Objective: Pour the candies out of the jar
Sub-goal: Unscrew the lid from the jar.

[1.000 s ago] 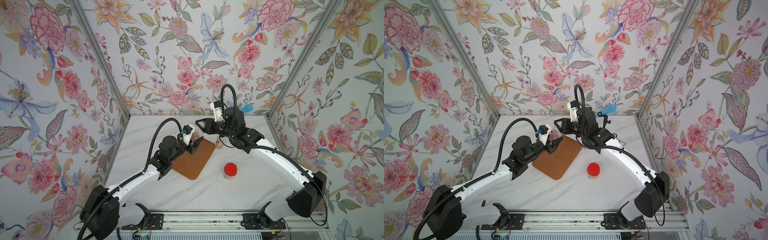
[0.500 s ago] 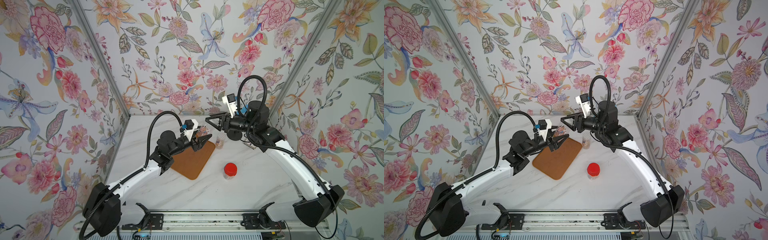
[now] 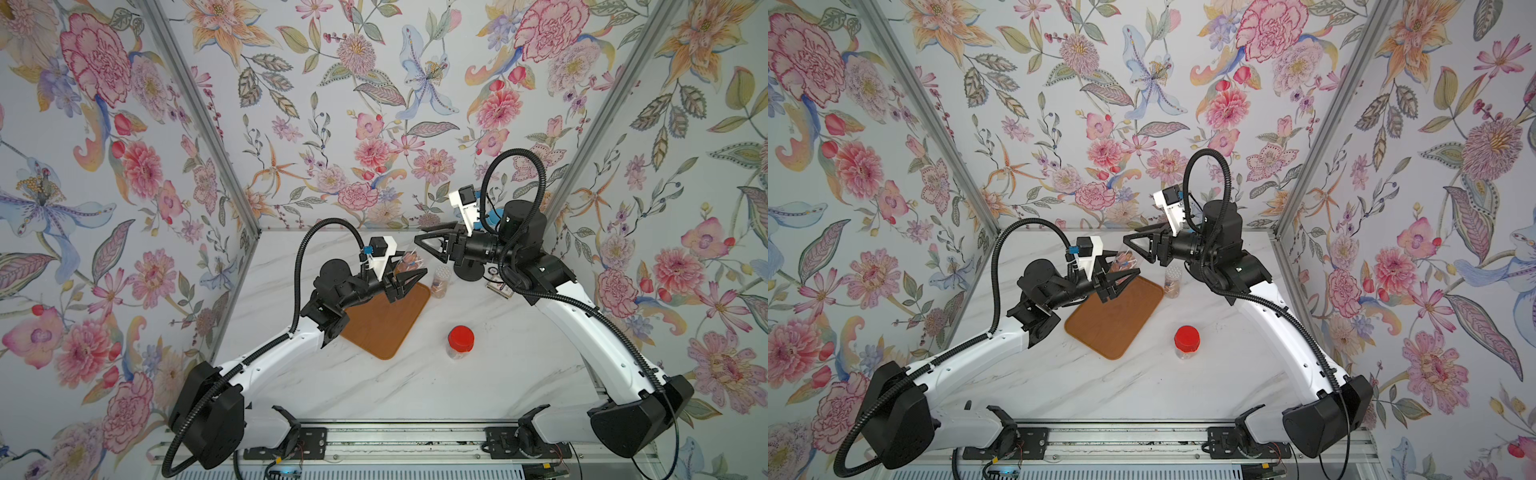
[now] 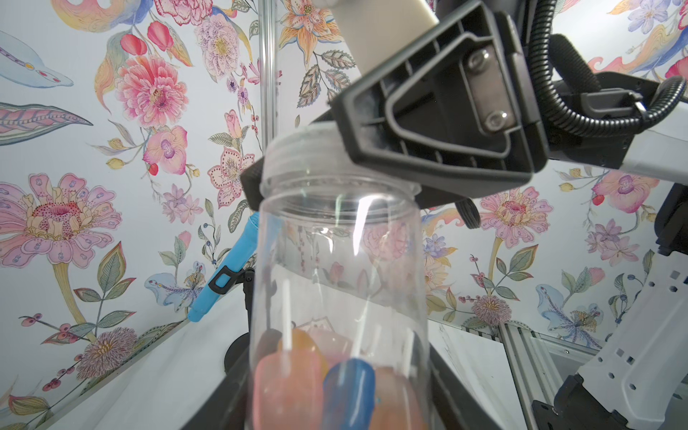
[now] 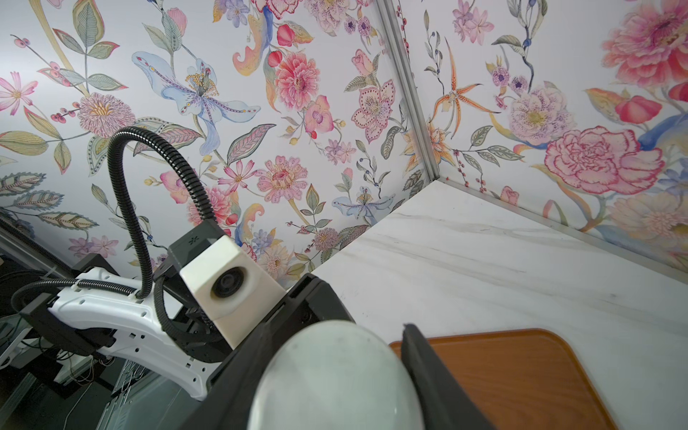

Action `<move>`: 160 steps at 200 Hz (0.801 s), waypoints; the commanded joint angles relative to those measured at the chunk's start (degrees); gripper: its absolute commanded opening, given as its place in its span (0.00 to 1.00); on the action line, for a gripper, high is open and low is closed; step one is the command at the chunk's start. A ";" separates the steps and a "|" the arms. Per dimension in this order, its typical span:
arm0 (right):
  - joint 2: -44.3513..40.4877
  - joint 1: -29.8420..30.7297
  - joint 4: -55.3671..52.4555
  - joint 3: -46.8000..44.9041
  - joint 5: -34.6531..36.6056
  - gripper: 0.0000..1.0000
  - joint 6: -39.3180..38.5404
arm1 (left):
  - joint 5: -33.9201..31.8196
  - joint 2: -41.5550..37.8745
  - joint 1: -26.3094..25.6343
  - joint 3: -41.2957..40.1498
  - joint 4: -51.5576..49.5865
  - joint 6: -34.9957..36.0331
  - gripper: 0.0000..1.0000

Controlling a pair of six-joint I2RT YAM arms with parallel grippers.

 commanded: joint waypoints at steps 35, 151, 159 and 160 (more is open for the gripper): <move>-0.71 1.50 0.10 1.87 1.21 0.85 -0.97 | 2.00 -0.79 -0.99 -0.08 -2.63 2.05 0.00; -2.67 6.61 -9.14 1.63 33.81 0.97 11.32 | -15.92 -2.37 -2.02 -4.31 -3.55 8.95 0.00; -2.39 7.64 -8.47 0.82 35.51 0.97 12.40 | -16.79 -2.46 -2.21 -4.75 -3.17 9.32 0.00; -2.33 7.81 -8.44 0.75 35.76 0.97 12.53 | -16.89 -2.46 -2.23 -4.83 -3.12 9.34 0.00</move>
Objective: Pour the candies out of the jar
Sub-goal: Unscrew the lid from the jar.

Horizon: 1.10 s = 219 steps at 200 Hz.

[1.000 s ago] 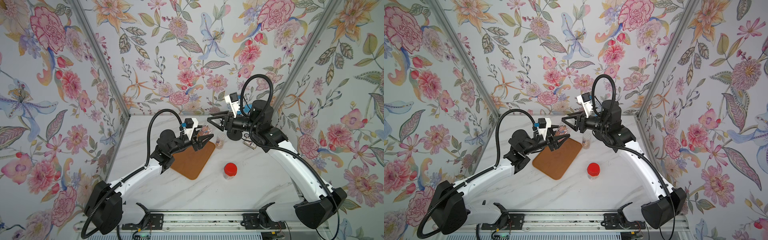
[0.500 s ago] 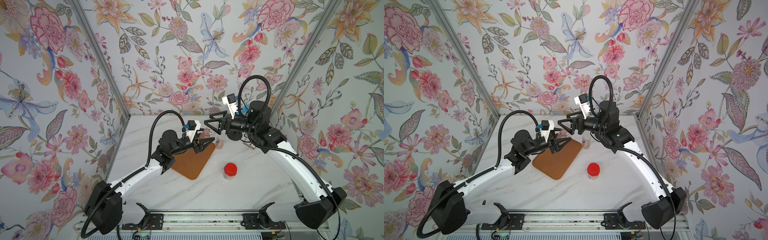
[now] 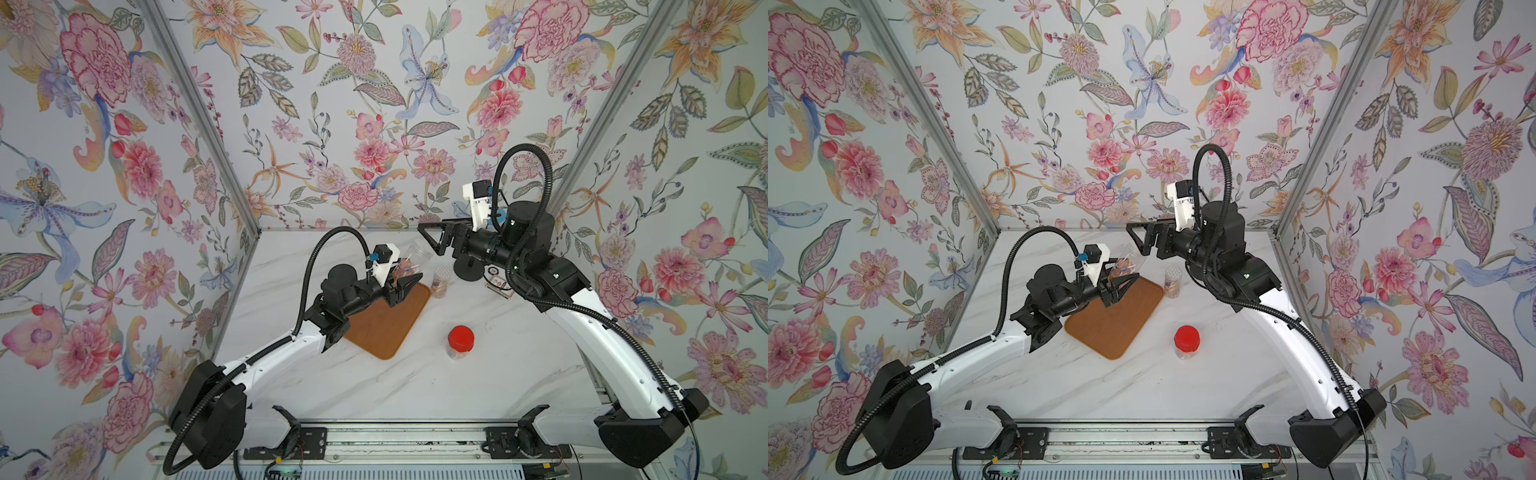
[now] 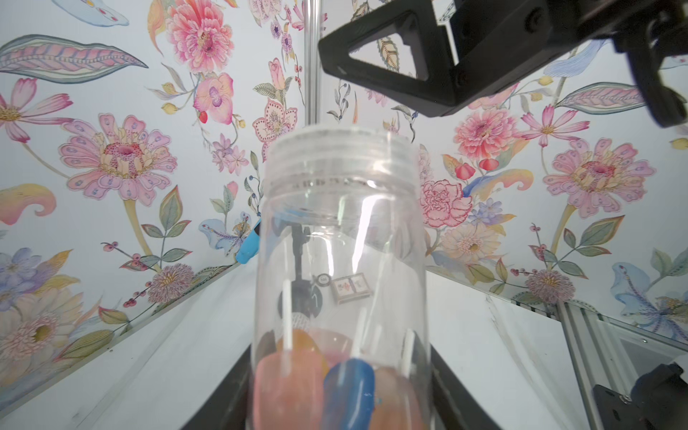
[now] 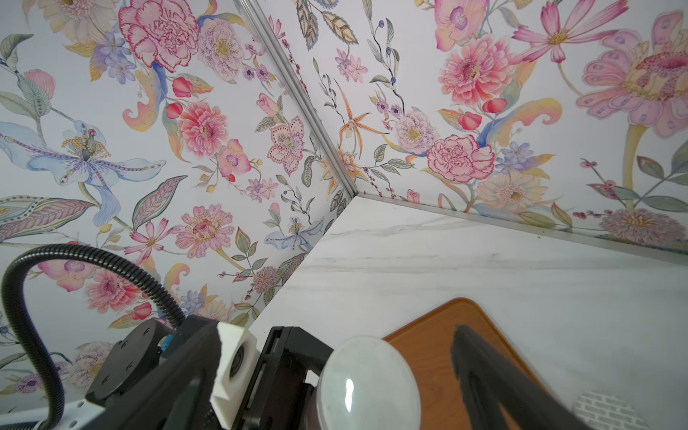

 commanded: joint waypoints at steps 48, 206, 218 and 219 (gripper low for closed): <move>3.85 6.39 0.18 -3.00 13.03 0.90 9.11 | -7.08 -3.22 -1.24 -3.16 3.86 3.93 0.00; 5.71 6.46 2.46 -4.09 10.90 0.74 12.21 | -8.13 -4.54 -1.27 -3.72 1.77 5.32 0.00; 6.14 6.68 2.19 -3.61 10.89 0.74 11.89 | -8.10 -4.51 -1.27 -3.57 1.58 5.37 0.00; 6.16 6.67 2.16 -3.59 10.90 0.74 11.82 | -8.10 -4.48 -1.27 -3.59 1.59 5.38 0.00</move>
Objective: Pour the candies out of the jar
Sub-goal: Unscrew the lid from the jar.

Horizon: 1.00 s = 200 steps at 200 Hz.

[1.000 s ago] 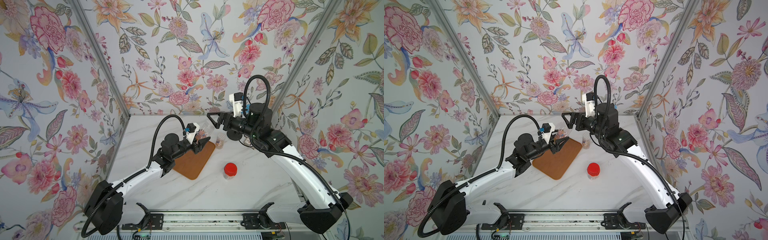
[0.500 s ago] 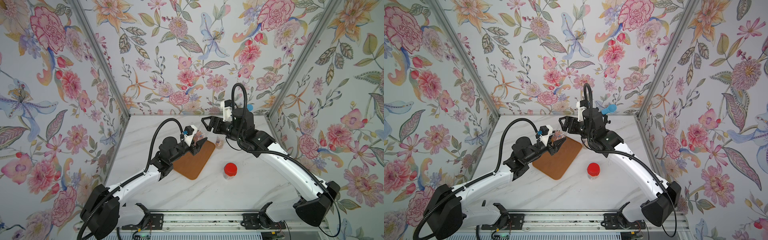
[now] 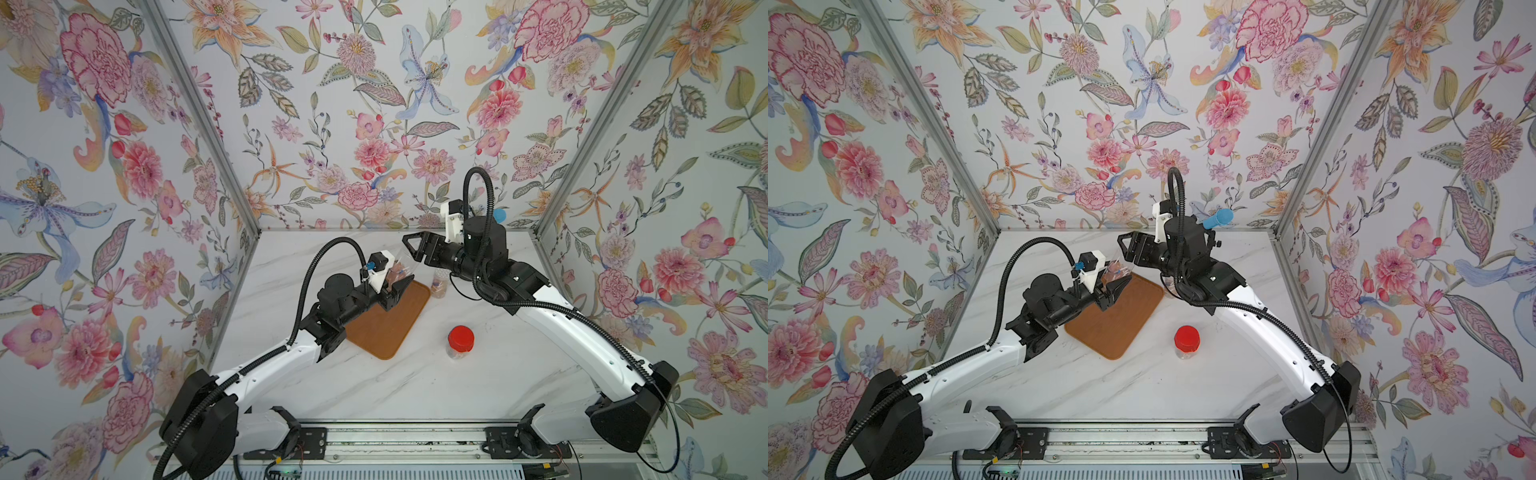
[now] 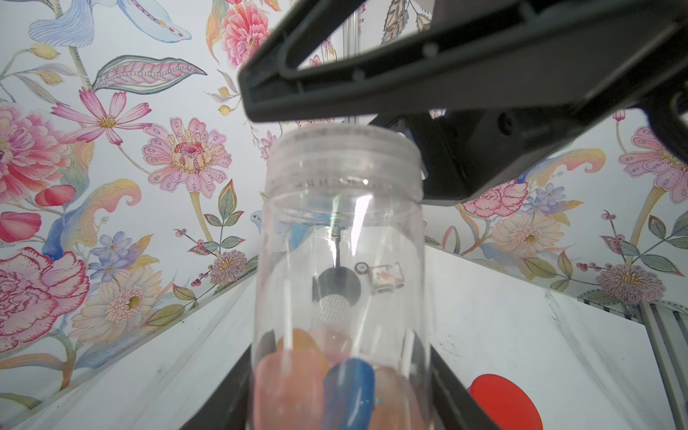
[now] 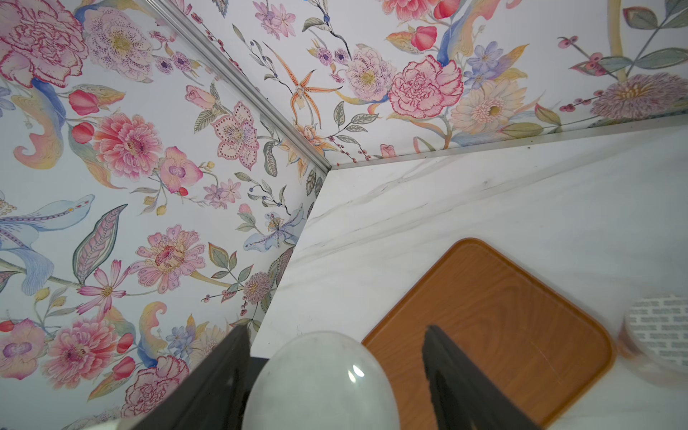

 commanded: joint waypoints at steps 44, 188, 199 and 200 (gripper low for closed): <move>1.98 1.28 -0.36 1.27 0.64 0.70 -0.78 | -0.68 -1.16 -0.46 0.39 1.17 0.98 0.00; 0.43 -0.03 0.39 3.82 -7.91 0.51 -10.99 | 3.11 -1.66 -0.37 1.52 2.09 -0.94 0.00; 0.00 -1.08 0.96 4.00 -11.93 0.51 -12.31 | 4.74 -1.60 -0.09 1.69 2.77 -1.67 0.00; -0.06 -1.14 1.04 4.00 -12.42 0.51 -12.51 | 5.02 -1.60 -0.08 1.70 2.83 -1.74 0.00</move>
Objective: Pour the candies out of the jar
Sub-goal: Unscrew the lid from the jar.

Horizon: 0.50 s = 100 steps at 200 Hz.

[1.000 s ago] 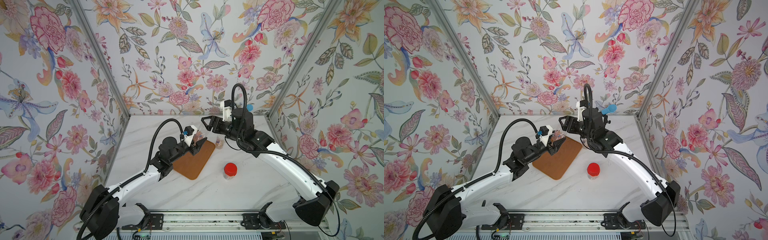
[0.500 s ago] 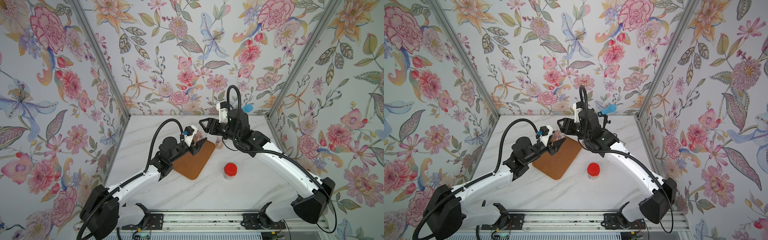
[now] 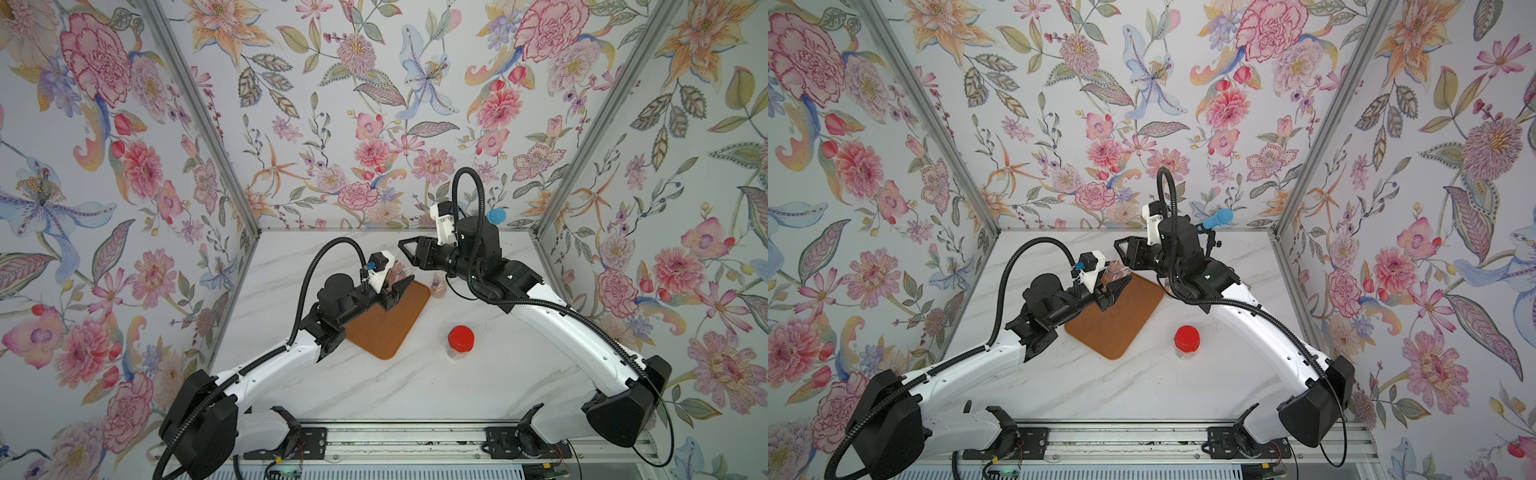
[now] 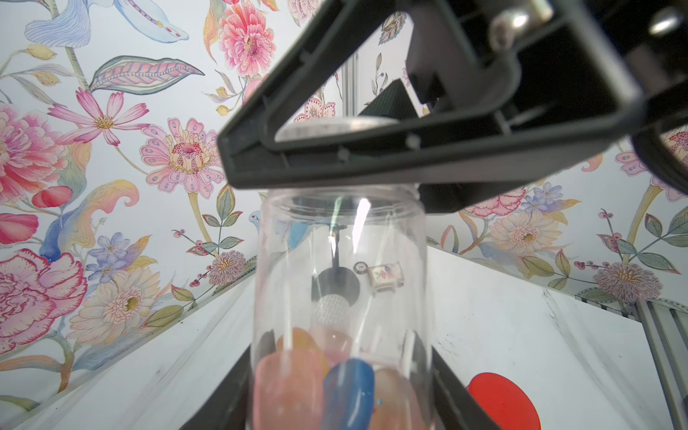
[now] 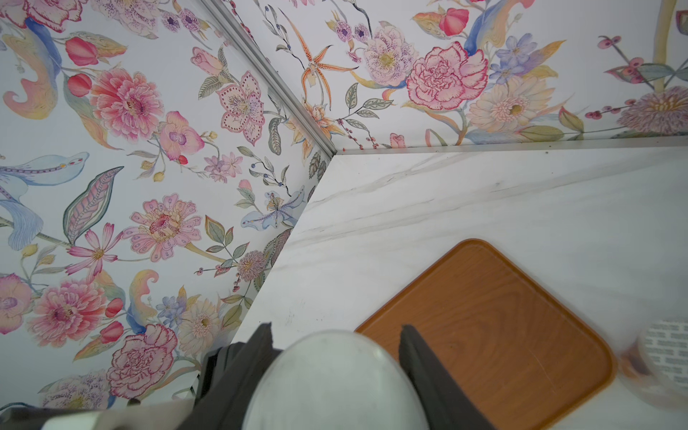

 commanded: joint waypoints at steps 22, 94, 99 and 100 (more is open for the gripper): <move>-3.15 -4.55 4.72 1.47 -19.52 0.51 -10.06 | 11.29 -0.82 1.03 2.19 5.52 -4.73 0.00; -5.14 -11.64 11.71 -0.27 -42.77 0.48 -10.36 | 23.58 2.08 1.85 5.40 9.58 -11.56 0.00; -5.03 -11.66 12.13 -0.18 -43.28 0.48 -10.02 | 23.95 2.36 1.85 5.61 9.76 -12.05 0.00; -5.00 -11.71 12.17 -0.17 -43.40 0.48 -9.91 | 24.03 2.43 1.86 5.62 9.79 -12.09 0.00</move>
